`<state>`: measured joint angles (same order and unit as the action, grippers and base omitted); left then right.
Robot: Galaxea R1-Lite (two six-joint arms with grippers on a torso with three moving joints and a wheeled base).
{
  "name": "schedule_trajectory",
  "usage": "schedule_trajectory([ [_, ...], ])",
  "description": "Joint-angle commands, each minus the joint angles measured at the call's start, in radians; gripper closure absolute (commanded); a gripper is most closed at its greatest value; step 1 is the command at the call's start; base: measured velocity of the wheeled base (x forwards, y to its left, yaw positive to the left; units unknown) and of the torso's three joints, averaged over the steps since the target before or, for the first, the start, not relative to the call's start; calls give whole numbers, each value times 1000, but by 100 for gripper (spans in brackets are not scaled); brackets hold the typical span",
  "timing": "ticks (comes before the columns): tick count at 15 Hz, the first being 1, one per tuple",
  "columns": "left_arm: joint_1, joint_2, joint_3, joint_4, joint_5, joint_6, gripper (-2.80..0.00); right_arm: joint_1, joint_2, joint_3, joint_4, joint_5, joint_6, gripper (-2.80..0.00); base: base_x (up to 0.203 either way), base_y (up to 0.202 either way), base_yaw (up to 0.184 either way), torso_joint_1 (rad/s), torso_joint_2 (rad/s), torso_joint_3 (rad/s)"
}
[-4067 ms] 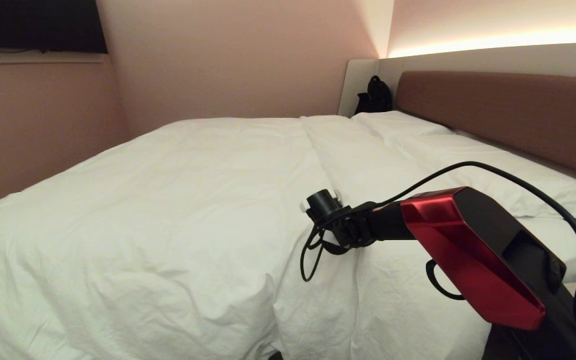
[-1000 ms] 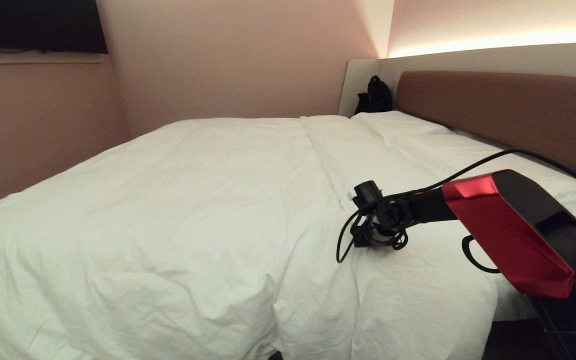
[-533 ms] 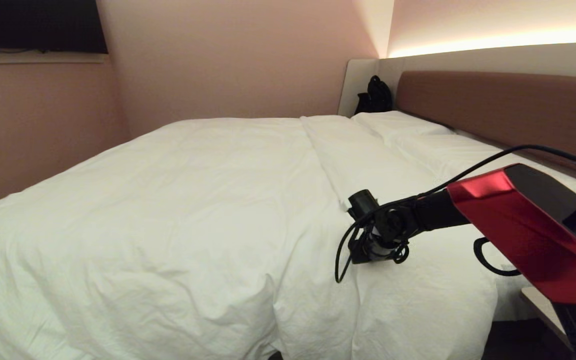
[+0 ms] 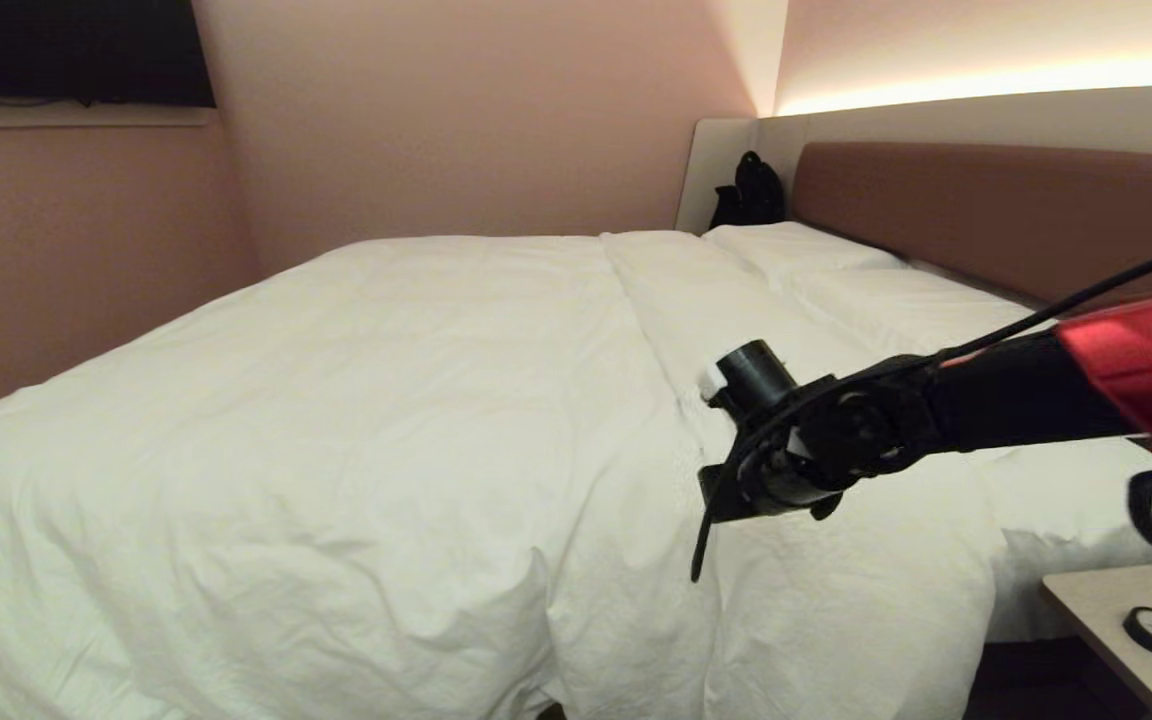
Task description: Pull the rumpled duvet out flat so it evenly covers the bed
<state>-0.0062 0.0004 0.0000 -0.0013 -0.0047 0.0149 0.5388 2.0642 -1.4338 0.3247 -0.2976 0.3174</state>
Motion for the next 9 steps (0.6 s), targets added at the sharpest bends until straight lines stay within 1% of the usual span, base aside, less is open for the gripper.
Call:
schedule_trajectory([
  [1,0,0,0,0,0,0,0,8,-203,43,1,4,1,0,0,0,0,0,0,0],
  [4,0,0,0,0,0,0,0,-13,-392,116,-1,5,-1,0,0,0,0,0,0,0],
  [9,0,0,0,0,0,0,0,-105,-660,265,-1,2,-2,0,0,0,0,0,0,0],
])
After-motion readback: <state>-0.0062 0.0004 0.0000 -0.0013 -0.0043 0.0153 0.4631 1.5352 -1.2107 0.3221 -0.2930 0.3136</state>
